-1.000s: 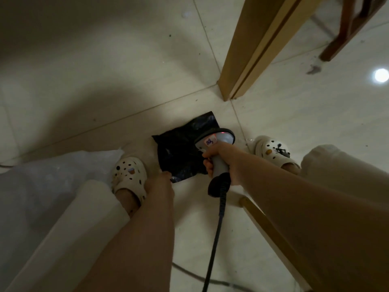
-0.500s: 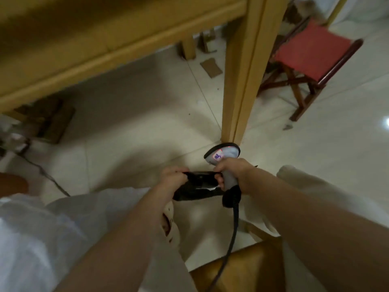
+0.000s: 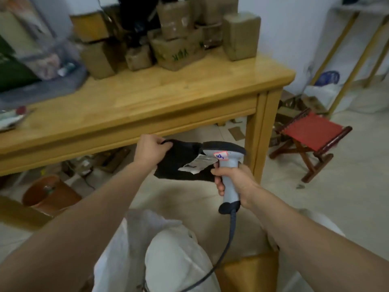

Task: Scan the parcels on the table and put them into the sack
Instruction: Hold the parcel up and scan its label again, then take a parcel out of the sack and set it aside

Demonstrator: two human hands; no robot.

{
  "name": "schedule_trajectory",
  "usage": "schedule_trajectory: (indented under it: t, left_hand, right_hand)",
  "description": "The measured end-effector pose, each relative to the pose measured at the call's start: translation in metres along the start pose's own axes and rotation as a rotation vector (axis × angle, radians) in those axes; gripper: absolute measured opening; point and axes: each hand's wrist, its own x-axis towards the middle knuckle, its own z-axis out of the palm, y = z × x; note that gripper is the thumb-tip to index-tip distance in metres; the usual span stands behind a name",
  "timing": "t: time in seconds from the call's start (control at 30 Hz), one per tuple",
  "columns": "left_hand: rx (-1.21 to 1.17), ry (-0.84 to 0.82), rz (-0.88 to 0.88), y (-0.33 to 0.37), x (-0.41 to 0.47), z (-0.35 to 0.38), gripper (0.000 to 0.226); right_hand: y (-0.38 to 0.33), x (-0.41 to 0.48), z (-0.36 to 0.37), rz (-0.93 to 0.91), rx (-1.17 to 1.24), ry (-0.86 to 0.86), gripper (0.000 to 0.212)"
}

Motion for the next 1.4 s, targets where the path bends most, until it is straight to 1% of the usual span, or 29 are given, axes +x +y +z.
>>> schedule_trajectory:
  t: [0.1,0.2,0.3,0.37,0.5,0.57,0.83,1.17,1.4]
  left_hand:
    - [-0.041,0.041,0.000,0.007,0.008,-0.059,0.017]
    - [-0.061,0.153,0.023,0.013,0.009,-0.113,0.020]
    - [-0.048,0.254,0.070,0.012,0.008,-0.160,0.023]
    - [-0.060,0.301,0.083,0.009,0.006,-0.188,0.022]
    - [-0.047,0.387,0.097,0.000,-0.001,-0.231,0.019]
    - [-0.044,0.435,0.095,-0.004,-0.004,-0.247,0.018]
    - [-0.052,0.582,-0.019,-0.013,-0.030,-0.288,0.020]
    - [0.000,0.632,-0.139,-0.033,-0.068,-0.310,0.024]
    - [0.037,0.643,-0.173,-0.055,-0.087,-0.321,0.017]
  right_hand:
    - [-0.014,-0.017,0.036,-0.124,-0.057,0.004,0.011]
    - [-0.025,-0.028,0.074,-0.207,-0.125,-0.017,0.013]
    - [-0.033,-0.037,0.110,-0.289,-0.168,-0.077,0.013]
    - [-0.037,-0.043,0.132,-0.305,-0.138,-0.125,0.012]
    - [-0.045,-0.054,0.167,-0.274,0.036,-0.249,0.013]
    - [-0.051,-0.060,0.182,-0.273,0.065,-0.287,0.013]
    - [-0.062,-0.068,0.213,-0.256,0.051,-0.358,0.012]
    - [-0.058,-0.077,0.230,-0.244,-0.056,-0.512,0.017]
    - [-0.050,-0.087,0.242,-0.227,-0.055,-0.538,0.018]
